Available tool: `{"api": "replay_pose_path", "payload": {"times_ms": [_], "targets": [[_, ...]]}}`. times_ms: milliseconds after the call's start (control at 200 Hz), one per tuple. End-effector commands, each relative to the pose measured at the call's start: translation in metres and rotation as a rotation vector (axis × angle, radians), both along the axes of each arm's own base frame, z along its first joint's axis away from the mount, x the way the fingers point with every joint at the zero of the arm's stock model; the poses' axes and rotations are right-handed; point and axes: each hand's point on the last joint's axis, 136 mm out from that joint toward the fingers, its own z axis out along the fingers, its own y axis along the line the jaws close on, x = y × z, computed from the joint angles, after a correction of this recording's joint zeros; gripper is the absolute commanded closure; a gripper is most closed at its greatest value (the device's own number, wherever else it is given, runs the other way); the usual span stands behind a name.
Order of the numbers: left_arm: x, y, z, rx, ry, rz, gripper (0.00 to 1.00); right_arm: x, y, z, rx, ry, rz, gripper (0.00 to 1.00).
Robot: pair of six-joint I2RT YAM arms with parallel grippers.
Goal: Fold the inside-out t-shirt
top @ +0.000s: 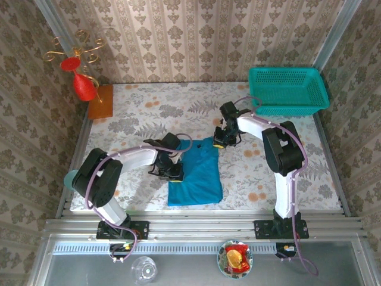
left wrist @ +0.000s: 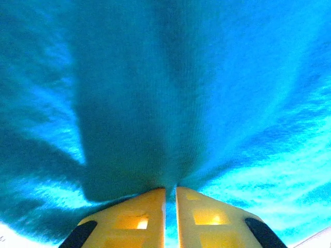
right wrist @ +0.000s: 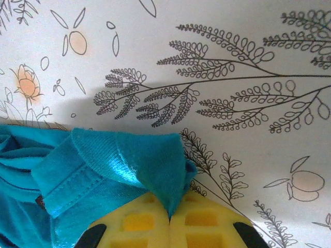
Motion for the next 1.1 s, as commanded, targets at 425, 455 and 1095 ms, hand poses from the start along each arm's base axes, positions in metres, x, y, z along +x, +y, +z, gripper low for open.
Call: {"api": "replay_pose_path", "payload": {"times_ms": [425,455,1095], "targets": [[0.141,0.049,0.063,-0.142,-0.232,0.277,0.68,0.02,-0.046,-0.003,-0.12,-0.007,-0.065,1.0],[0.147,0.046,0.064,-0.165,-0.235,0.274,0.66,0.021,-0.046,-0.003,-0.116,-0.008,-0.066,1.0],[0.199,-0.018,0.038,-0.443,-0.129,0.207,0.69,0.013,-0.048,0.005,-0.126,0.013,-0.047,1.0]]}}
